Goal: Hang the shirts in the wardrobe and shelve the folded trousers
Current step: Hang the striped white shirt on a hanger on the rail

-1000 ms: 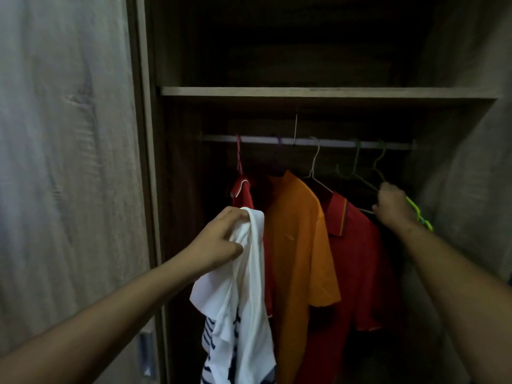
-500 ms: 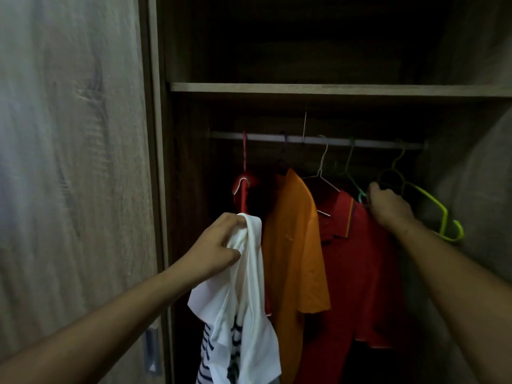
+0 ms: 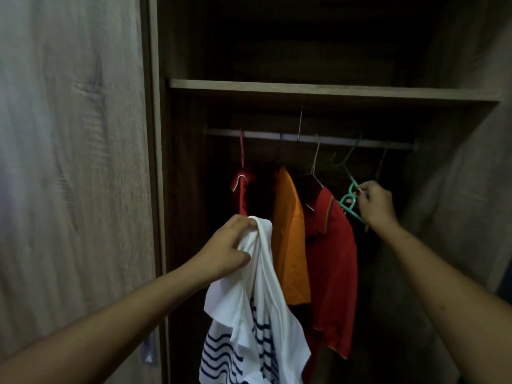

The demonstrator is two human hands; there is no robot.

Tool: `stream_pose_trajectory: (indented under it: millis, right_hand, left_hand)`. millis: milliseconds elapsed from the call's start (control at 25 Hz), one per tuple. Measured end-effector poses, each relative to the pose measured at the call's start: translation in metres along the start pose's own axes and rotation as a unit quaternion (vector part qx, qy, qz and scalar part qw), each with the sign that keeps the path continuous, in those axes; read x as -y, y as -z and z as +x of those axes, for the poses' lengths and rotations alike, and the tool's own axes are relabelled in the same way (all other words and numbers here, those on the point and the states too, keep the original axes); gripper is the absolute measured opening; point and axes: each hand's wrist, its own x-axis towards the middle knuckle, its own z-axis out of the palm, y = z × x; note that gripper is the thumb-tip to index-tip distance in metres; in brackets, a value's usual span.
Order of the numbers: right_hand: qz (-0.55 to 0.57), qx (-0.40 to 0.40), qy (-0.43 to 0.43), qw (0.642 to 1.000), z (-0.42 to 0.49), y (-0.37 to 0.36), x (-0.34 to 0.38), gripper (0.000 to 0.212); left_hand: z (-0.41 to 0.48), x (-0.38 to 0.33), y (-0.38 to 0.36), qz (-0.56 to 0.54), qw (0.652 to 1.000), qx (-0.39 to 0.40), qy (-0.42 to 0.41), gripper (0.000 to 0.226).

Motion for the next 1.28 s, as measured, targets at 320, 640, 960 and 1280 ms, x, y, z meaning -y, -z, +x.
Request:
stream_pose_trajectory:
  millis: [320,640,960,1280]
  right_hand:
    - [0.063,-0.121,0.042,0.990,-0.065,-0.018,-0.010,0.024]
    - [0.088,-0.071,-0.026,0.993,-0.138,-0.055,-0.067,0.018]
    - [0.344,-0.033,-0.023,0.938,-0.171,0.006,0.003,0.022]
    - [0.529,0.133,0.008,0.838,-0.192,0.006,0.085,0.031]
  left_hand:
    - [-0.002,-0.009,0.002,-0.039,0.999,-0.022,0.017,0.051]
    - [-0.004,-0.008,-0.001,-0.070,0.997,-0.003,0.043,0.054]
    - [0.002,-0.001,-0.011,-0.077,0.994,0.016,0.073,0.048]
    - [0.009,-0.010,-0.018,-0.120,0.985,0.077,0.101,0.055]
